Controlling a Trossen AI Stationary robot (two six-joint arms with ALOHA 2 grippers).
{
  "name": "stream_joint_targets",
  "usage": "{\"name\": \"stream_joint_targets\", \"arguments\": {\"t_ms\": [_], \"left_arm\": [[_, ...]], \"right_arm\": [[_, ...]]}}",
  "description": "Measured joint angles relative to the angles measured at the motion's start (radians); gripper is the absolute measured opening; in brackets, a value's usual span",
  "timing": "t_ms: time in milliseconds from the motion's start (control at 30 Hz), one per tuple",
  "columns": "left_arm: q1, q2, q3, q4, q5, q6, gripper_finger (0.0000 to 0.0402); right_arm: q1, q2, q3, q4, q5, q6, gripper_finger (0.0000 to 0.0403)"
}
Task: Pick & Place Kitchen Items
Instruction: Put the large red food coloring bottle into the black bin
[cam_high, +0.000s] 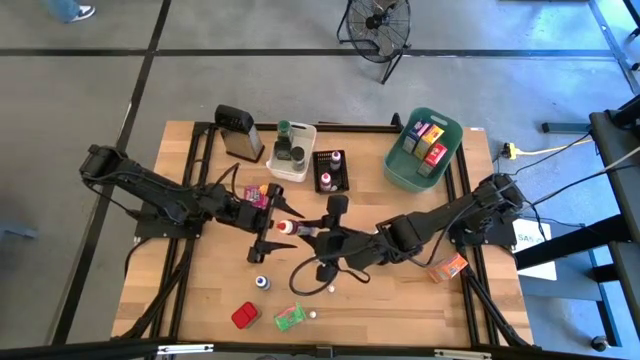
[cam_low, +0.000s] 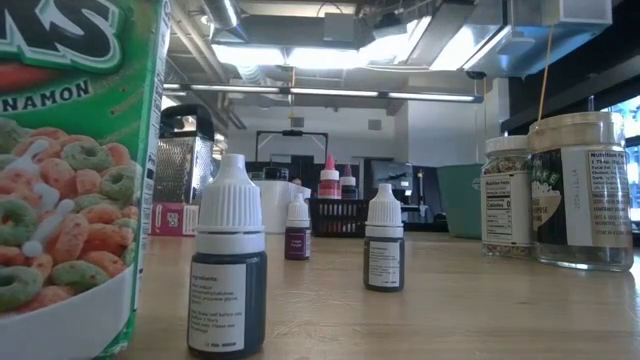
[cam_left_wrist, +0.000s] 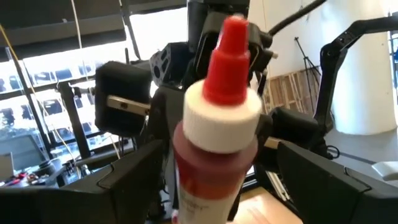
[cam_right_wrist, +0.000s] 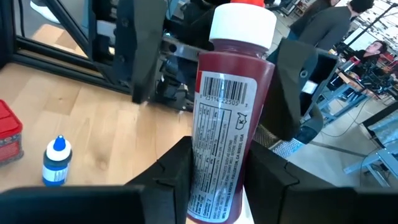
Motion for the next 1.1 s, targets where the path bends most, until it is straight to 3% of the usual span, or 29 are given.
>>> {"name": "stream_joint_targets", "arguments": {"t_ms": [800,1100], "left_arm": [[0.000,0.000,0.000,0.002,-0.010,0.000,0.0309],[0.016,0.000,0.000,0.005,-0.013,0.000,0.0273]], "right_arm": [[-0.046,0.000,0.000,0.071,-0.102,-0.058,0.0117],[-0.054,0.000,0.000,0.071,-0.105,-0.059,0.0117]]}}
